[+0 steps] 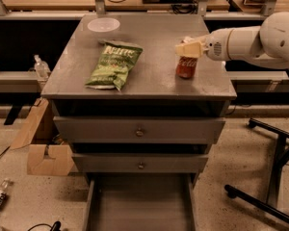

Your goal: Pick coke can from bottom drawer and place on counter

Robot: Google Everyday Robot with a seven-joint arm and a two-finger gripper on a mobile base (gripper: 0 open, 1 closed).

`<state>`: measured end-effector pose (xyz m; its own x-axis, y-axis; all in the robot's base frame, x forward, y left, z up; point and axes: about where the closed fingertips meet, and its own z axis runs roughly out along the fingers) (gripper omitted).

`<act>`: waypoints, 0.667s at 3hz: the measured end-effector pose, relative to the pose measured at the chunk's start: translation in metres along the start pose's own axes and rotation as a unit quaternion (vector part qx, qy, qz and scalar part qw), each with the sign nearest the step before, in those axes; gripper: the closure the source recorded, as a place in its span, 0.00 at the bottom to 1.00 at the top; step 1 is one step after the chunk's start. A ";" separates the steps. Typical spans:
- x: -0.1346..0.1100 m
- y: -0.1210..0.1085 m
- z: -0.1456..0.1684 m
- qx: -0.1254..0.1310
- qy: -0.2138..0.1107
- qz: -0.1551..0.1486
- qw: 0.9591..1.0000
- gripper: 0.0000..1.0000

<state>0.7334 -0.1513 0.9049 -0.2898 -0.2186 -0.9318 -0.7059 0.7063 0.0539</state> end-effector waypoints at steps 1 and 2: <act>0.001 0.001 0.002 -0.002 0.000 0.000 1.000 0.54; 0.001 0.003 0.005 -0.004 0.001 0.000 1.000 0.31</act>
Offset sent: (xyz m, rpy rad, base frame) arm 0.0005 0.0020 -0.0012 0.0007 0.0016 0.0031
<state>0.7343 -0.1461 0.9024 -0.2914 -0.2194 -0.9311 -0.7111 0.7007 0.0574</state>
